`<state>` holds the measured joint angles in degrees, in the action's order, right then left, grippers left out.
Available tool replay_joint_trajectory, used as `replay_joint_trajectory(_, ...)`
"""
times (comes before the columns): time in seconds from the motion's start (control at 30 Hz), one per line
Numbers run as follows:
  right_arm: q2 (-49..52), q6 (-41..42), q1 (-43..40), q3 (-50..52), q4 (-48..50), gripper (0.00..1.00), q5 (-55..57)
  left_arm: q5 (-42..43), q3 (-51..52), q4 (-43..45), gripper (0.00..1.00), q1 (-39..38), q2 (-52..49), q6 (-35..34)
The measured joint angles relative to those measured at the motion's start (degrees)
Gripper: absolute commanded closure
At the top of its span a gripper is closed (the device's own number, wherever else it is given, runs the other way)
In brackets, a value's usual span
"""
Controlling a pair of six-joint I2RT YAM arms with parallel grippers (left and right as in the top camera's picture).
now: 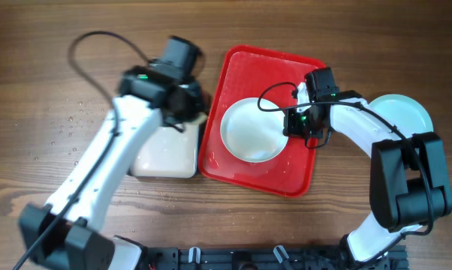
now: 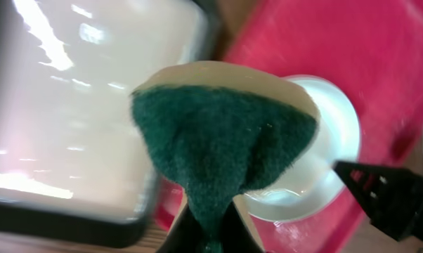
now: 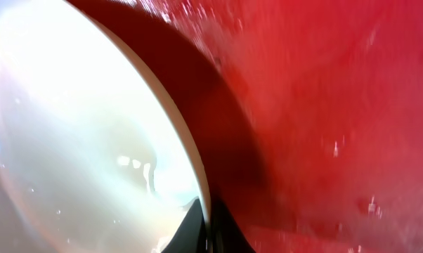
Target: Clean dirty plates on tray and stack at the side
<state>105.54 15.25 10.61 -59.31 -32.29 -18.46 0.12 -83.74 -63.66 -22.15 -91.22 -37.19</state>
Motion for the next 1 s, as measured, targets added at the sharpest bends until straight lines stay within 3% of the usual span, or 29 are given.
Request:
replay_joint_trajectory(0.1, -0.04, -0.76, 0.00, -0.35, -0.70, 0.96, 0.26, -2.80, 1.44, -1.16, 0.96, 9.38, 0.55, 4.42)
replay_joint_trajectory(0.2, -4.00, -0.76, 0.81, -0.35, -5.22, 0.96, 5.16, -3.61, 10.91, 4.74, 0.91, 15.96, -0.13, 6.73)
replay_joint_trajectory(0.23, -8.22, -0.74, 2.21, -0.33, -6.84, 0.96, 9.44, -3.04, 14.12, 7.52, 0.77, 17.03, -0.20, 6.97)
replay_joint_trajectory(0.3, -18.34, -0.50, 7.52, -0.39, -8.09, 0.96, 20.11, -1.46, 20.63, 11.26, 0.59, 18.73, -0.74, 7.78)
replay_joint_trajectory(0.47, -29.07, -2.29, 23.30, -0.39, -7.91, 0.95, 47.32, 1.88, 21.20, 12.76, 0.59, 18.73, -0.81, 8.02)
replay_joint_trajectory(0.63, -29.07, -6.49, 34.05, -0.39, -7.76, 0.95, 65.59, 8.35, 20.04, 11.89, 0.47, 18.73, -0.72, 9.92)
replay_joint_trajectory(0.7, -29.07, -6.99, 36.11, -0.39, -7.72, 0.96, 69.99, 9.94, 18.84, 11.37, 0.30, 18.73, 0.44, 10.29)
replay_joint_trajectory(0.73, -29.07, -7.50, 36.96, -0.39, -7.72, 0.96, 72.89, 10.56, 18.49, 11.21, 0.11, 18.73, 1.57, 10.60)
replay_joint_trajectory(0.77, -29.07, -7.96, 37.44, -0.39, -7.72, 0.96, 74.71, 10.97, 18.29, 10.97, 0.00, 18.73, 3.30, 10.95)
replay_joint_trajectory(1.0, -29.07, -13.99, 40.39, -0.39, -7.45, 0.96, 85.66, 11.78, 18.21, 10.75, 0.00, 18.73, 5.35, 11.02)
